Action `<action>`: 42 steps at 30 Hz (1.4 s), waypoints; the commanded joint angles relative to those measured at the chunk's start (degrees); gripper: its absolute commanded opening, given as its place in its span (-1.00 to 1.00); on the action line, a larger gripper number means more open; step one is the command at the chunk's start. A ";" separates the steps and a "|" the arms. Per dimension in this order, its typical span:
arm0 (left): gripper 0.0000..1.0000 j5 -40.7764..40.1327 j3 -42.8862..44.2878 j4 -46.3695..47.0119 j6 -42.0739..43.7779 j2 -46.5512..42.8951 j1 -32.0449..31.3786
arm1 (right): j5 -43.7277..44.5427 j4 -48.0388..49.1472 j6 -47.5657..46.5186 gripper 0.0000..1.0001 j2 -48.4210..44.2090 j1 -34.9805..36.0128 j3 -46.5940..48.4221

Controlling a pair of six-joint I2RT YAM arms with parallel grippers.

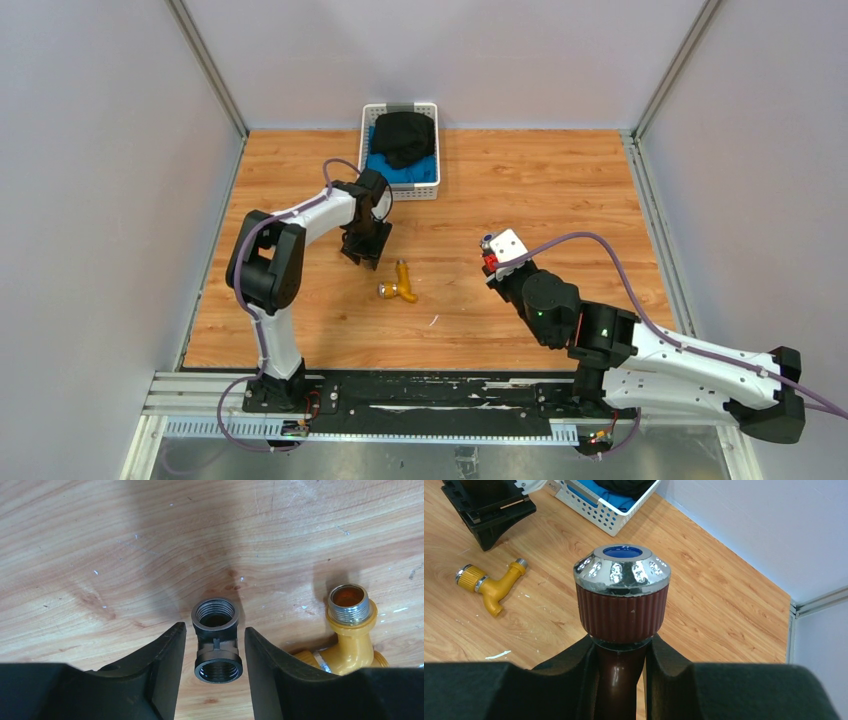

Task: Install the water faucets
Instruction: Pick up the adaptor at the center of the board.

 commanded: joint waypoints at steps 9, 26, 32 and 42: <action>-0.16 0.33 1.33 0.33 1.01 2.00 0.42 | -0.32 0.62 0.91 -1.00 0.35 -0.75 0.13; -0.08 1.65 1.05 2.00 0.65 1.53 0.42 | 1.85 0.39 1.88 -1.00 -0.14 -0.74 -0.33; -0.15 1.97 0.74 2.38 0.57 1.35 0.42 | 1.83 0.28 2.00 -1.00 -0.34 -0.74 -0.49; -0.08 1.79 0.73 2.27 1.01 1.28 0.42 | 0.61 0.26 2.44 -1.00 0.31 -0.75 -0.40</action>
